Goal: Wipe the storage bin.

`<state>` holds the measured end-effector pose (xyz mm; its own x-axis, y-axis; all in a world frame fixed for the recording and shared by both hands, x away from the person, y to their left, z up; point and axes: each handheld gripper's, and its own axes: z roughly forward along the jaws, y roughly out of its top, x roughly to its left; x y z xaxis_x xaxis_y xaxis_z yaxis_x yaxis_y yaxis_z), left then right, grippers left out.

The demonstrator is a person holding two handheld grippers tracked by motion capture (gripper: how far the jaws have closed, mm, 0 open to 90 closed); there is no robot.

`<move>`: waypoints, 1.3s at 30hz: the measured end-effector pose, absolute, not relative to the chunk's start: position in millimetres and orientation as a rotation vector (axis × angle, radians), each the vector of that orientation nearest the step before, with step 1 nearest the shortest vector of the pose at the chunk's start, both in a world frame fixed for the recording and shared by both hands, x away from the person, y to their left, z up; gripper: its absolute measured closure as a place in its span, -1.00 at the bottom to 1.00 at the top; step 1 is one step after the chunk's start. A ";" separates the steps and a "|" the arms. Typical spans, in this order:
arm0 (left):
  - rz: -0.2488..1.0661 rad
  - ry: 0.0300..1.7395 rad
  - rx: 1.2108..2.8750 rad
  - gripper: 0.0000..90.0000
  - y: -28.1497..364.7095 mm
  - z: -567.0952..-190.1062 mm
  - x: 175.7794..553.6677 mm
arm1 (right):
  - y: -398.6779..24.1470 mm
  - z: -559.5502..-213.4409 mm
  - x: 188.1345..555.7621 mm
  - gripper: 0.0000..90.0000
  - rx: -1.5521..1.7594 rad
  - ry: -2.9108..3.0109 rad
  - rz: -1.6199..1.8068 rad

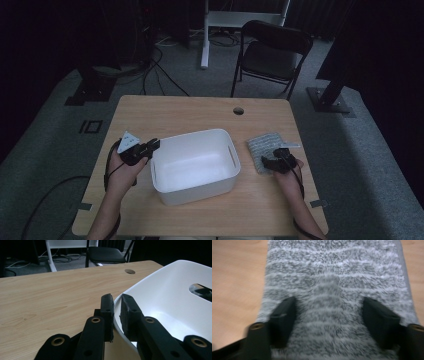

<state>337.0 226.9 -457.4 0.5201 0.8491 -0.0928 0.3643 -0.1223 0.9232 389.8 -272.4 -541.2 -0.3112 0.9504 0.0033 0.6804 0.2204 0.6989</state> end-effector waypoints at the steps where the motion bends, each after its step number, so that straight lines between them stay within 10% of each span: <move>1: 0.575 1.028 1.713 0.79 226.2 -457.5 337.0 | -272.5 -540.2 385.2 -0.18 1.502 2.089 0.852; 7: 0.571 1.014 1.710 0.79 221.2 -458.4 337.8 | -272.6 -535.2 370.0 0.43 1.482 2.180 0.870; 15: 0.580 1.018 1.708 0.79 219.1 -458.6 335.6 | -275.6 -531.5 374.0 0.65 1.537 2.176 0.929; 39: 0.577 1.004 1.695 0.79 219.0 -460.0 339.1 | -278.5 -432.0 306.1 0.69 1.347 2.032 1.366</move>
<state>339.1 219.0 -460.0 0.5339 0.8404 -0.0937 0.3417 -0.1131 0.9330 306.1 -278.5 -432.0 -0.4893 0.8464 0.2100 0.5139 0.0853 0.8536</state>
